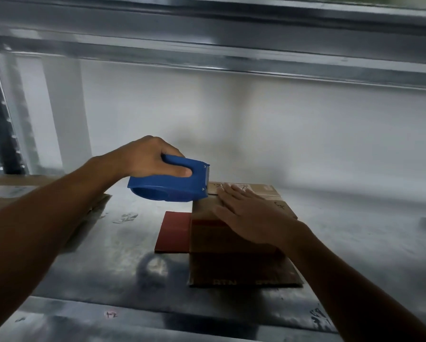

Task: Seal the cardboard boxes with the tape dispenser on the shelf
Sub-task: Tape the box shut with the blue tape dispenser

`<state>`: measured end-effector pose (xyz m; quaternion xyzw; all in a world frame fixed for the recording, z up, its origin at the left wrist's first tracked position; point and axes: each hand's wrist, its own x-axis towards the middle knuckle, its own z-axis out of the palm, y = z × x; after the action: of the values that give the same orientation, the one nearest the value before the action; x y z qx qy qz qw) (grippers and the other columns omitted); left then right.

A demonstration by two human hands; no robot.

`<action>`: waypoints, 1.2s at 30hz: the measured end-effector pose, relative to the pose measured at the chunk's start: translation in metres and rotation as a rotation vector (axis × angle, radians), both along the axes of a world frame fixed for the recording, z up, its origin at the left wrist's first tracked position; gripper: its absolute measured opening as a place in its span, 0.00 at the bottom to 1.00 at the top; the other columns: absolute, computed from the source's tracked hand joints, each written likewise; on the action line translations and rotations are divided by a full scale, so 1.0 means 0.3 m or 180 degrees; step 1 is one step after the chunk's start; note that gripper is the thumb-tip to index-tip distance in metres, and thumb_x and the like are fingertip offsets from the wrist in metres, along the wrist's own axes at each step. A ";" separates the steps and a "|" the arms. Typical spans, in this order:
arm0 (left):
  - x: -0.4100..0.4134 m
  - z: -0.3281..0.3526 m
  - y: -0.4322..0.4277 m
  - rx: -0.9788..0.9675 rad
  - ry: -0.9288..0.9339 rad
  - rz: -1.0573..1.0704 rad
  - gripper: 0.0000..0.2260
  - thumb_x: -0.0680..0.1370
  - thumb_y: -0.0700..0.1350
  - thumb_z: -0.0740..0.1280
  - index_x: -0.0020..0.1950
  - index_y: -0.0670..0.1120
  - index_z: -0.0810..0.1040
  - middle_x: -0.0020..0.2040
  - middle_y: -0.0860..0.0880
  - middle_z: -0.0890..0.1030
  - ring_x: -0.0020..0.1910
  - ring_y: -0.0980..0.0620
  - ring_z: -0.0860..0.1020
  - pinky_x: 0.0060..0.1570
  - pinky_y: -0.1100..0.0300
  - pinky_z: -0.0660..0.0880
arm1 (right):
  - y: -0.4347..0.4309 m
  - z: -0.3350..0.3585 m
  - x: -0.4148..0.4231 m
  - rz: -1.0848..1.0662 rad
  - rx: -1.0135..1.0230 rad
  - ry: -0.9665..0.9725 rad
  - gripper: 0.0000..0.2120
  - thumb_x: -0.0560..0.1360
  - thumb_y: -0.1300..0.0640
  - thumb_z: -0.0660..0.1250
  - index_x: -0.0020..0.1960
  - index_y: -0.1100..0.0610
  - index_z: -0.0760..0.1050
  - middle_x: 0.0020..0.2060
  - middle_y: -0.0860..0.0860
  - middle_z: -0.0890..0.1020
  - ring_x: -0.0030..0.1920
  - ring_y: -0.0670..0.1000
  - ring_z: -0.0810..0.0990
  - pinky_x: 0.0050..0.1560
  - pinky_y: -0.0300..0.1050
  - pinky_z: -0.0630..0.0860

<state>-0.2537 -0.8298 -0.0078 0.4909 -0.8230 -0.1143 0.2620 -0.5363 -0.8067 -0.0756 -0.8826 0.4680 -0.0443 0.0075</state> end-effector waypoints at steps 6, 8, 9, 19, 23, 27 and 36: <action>-0.004 0.030 -0.014 0.0149 -0.0181 0.0034 0.20 0.67 0.74 0.69 0.52 0.66 0.85 0.48 0.63 0.85 0.45 0.61 0.84 0.50 0.54 0.83 | 0.019 0.007 0.030 -0.0167 -0.0164 -0.0286 0.27 0.82 0.36 0.46 0.73 0.47 0.67 0.74 0.47 0.71 0.73 0.52 0.69 0.70 0.54 0.66; -0.002 0.029 -0.019 0.0171 -0.0173 0.0039 0.20 0.67 0.75 0.69 0.51 0.66 0.85 0.47 0.63 0.85 0.44 0.61 0.84 0.50 0.55 0.82 | 0.022 0.005 0.045 -0.0225 -0.0310 -0.0313 0.24 0.81 0.36 0.46 0.65 0.47 0.71 0.64 0.47 0.77 0.64 0.52 0.75 0.62 0.53 0.71; -0.001 0.026 -0.021 0.0186 -0.0151 0.0048 0.20 0.67 0.74 0.69 0.51 0.65 0.85 0.47 0.62 0.85 0.44 0.60 0.84 0.49 0.55 0.82 | 0.024 0.000 0.049 -0.0205 -0.0356 -0.0297 0.25 0.81 0.35 0.45 0.66 0.47 0.70 0.65 0.47 0.77 0.65 0.52 0.75 0.63 0.54 0.71; 0.005 0.003 -0.039 0.0374 0.0057 0.0071 0.19 0.67 0.71 0.70 0.49 0.60 0.86 0.45 0.58 0.86 0.42 0.58 0.85 0.46 0.57 0.81 | -0.009 -0.008 0.075 -0.0221 -0.0460 -0.0110 0.35 0.76 0.30 0.38 0.76 0.42 0.60 0.75 0.48 0.67 0.74 0.55 0.63 0.72 0.63 0.58; 0.009 -0.002 -0.048 0.0424 0.0106 0.0058 0.20 0.67 0.71 0.71 0.49 0.60 0.86 0.45 0.57 0.86 0.43 0.57 0.85 0.48 0.56 0.81 | -0.024 -0.019 0.070 -0.0167 -0.0297 -0.0073 0.50 0.66 0.20 0.30 0.82 0.43 0.48 0.82 0.44 0.52 0.82 0.50 0.49 0.79 0.63 0.46; 0.022 -0.017 -0.052 0.0478 0.0184 -0.0002 0.20 0.67 0.72 0.72 0.50 0.60 0.86 0.46 0.56 0.87 0.43 0.56 0.86 0.47 0.55 0.81 | -0.037 -0.017 0.069 -0.0132 -0.0270 -0.0104 0.52 0.64 0.19 0.30 0.82 0.42 0.48 0.82 0.43 0.53 0.82 0.48 0.50 0.80 0.61 0.48; 0.170 -0.001 -0.033 0.0669 0.0068 0.0218 0.22 0.64 0.75 0.71 0.49 0.63 0.86 0.45 0.57 0.87 0.42 0.56 0.86 0.45 0.58 0.78 | -0.048 -0.022 0.068 -0.0139 -0.0229 -0.0022 0.48 0.67 0.20 0.32 0.82 0.40 0.47 0.82 0.42 0.51 0.82 0.47 0.49 0.80 0.58 0.47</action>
<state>-0.2026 -0.8397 -0.0082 0.5423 -0.7863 -0.1962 0.2217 -0.5160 -0.8211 -0.0822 -0.8717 0.4853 -0.0642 -0.0236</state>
